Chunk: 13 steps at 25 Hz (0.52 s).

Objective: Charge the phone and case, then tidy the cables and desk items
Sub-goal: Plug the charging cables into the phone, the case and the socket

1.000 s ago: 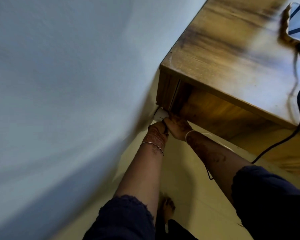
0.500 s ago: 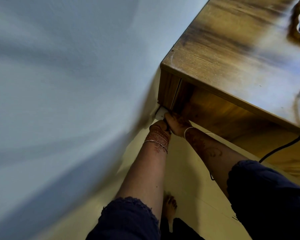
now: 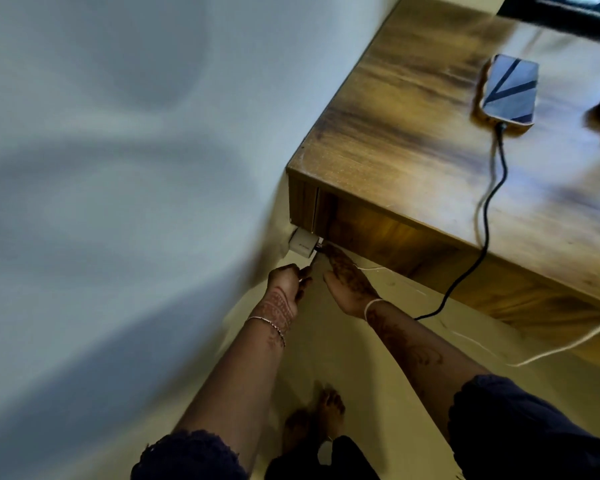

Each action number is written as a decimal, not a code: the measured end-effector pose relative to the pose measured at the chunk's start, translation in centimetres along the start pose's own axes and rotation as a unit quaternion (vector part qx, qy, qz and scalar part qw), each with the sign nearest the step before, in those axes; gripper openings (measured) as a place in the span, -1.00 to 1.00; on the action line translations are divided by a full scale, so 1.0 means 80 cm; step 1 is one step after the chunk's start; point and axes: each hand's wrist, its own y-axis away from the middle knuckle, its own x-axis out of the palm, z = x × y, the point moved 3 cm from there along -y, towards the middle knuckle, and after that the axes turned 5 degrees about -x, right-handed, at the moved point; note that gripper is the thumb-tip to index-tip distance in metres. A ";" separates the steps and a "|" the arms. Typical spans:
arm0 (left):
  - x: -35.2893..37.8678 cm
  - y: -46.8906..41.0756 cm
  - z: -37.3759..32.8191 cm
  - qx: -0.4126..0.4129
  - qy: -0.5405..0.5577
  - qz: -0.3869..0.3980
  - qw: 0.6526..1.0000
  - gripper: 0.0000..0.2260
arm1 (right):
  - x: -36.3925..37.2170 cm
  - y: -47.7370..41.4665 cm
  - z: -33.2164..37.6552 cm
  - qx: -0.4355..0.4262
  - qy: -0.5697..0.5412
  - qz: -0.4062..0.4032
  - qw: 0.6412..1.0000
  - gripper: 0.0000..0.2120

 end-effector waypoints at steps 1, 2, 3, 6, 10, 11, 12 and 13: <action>-0.001 0.014 -0.003 0.007 -0.011 0.002 1.000 -0.72 | -0.008 0.019 0.003 0.005 -0.002 0.004 1.000 -0.50; -0.002 0.029 -0.005 0.016 -0.019 0.006 1.000 -0.71 | -0.015 0.036 0.008 0.000 0.005 -0.008 1.000 -0.50; -0.003 0.041 -0.009 0.035 -0.034 0.006 0.999 -0.72 | -0.023 0.052 0.012 -0.009 0.012 -0.024 1.000 -0.50; 0.004 0.078 -0.023 0.106 -0.102 0.022 0.989 -0.74 | -0.051 0.085 0.028 -0.002 0.040 -0.071 0.997 -0.53; 0.042 0.130 -0.068 0.213 -0.182 0.049 0.959 -0.81 | -0.118 0.113 0.056 0.009 0.045 -0.143 0.989 -0.51; 0.056 0.143 -0.078 0.229 -0.186 0.069 0.953 -0.83 | -0.137 0.118 0.063 0.007 0.033 -0.170 0.985 -0.54; 0.068 0.153 -0.085 0.242 -0.191 0.084 0.947 -0.84 | -0.153 0.123 0.070 0.001 0.021 -0.192 0.981 -0.59; 0.080 0.164 -0.093 0.257 -0.199 0.093 0.941 -0.85 | -0.168 0.129 0.076 0.003 0.004 -0.209 0.978 -0.63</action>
